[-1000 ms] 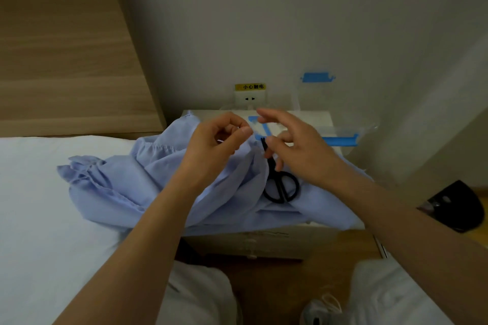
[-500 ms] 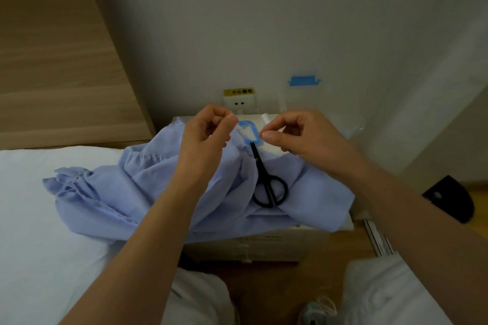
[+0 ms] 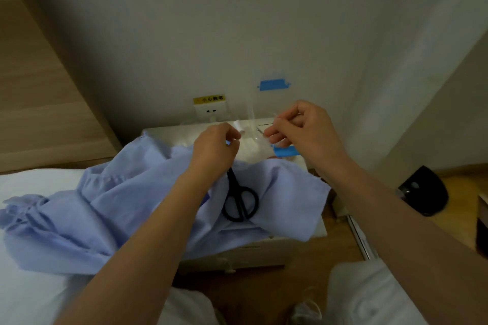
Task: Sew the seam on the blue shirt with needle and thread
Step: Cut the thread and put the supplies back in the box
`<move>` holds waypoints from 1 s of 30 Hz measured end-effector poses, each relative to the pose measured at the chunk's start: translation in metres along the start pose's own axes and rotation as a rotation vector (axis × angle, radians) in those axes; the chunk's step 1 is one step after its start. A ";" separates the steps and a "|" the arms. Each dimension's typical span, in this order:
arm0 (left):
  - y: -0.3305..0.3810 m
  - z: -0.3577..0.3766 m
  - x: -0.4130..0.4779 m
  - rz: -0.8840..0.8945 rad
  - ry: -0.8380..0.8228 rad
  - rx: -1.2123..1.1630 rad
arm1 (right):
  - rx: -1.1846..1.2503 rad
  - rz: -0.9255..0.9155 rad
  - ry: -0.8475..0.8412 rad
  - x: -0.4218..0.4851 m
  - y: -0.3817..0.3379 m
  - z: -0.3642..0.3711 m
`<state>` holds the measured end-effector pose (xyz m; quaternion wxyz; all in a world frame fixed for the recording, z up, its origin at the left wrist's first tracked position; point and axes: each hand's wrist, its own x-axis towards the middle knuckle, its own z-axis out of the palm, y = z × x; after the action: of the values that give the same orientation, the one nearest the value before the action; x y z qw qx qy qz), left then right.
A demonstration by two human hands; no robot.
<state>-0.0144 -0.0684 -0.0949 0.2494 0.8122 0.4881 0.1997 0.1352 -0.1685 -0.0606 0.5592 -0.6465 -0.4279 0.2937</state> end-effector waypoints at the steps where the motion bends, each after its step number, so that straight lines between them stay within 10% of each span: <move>1: 0.000 0.004 0.008 -0.004 -0.022 0.050 | -0.010 0.004 -0.001 0.000 0.001 0.000; 12: -0.004 0.045 0.071 -0.047 -0.223 0.465 | -0.061 0.039 -0.042 0.015 0.009 -0.004; 21: -0.009 0.047 0.076 0.001 -0.089 0.342 | -0.103 0.010 -0.040 0.025 0.009 -0.003; 30: 0.007 -0.001 0.033 -0.287 -0.040 -1.011 | -0.017 -0.022 -0.044 0.017 0.006 0.001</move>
<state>0.0043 -0.0416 -0.0869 0.6444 0.5189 0.4323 0.3586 0.1436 -0.1531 -0.0651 0.5473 -0.6399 -0.4495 0.2982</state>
